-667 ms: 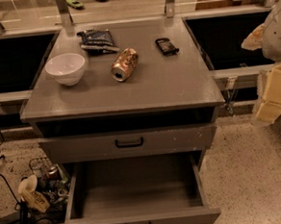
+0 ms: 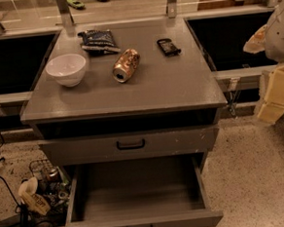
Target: Close middle drawer
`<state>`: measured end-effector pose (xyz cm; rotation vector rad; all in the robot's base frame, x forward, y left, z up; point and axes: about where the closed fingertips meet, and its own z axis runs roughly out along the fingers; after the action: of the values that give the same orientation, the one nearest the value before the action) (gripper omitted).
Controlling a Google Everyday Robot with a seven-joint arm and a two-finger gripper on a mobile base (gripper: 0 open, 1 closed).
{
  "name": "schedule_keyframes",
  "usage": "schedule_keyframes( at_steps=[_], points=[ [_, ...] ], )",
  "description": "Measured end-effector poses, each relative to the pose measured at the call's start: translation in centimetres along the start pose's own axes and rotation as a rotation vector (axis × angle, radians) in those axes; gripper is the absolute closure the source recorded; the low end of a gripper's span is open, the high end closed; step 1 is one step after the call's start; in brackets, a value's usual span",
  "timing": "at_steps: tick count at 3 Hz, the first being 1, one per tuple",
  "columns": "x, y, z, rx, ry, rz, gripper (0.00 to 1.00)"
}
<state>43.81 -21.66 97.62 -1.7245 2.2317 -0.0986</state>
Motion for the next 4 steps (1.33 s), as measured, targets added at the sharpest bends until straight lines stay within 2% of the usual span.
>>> schedule_keyframes(
  at_steps=[3, 4],
  points=[
    [0.0, 0.0, 0.0, 0.0, 0.0, 0.0, 0.78],
    [-0.44, -0.44, -0.89, 0.038, -0.003, -0.011, 0.99]
  ],
)
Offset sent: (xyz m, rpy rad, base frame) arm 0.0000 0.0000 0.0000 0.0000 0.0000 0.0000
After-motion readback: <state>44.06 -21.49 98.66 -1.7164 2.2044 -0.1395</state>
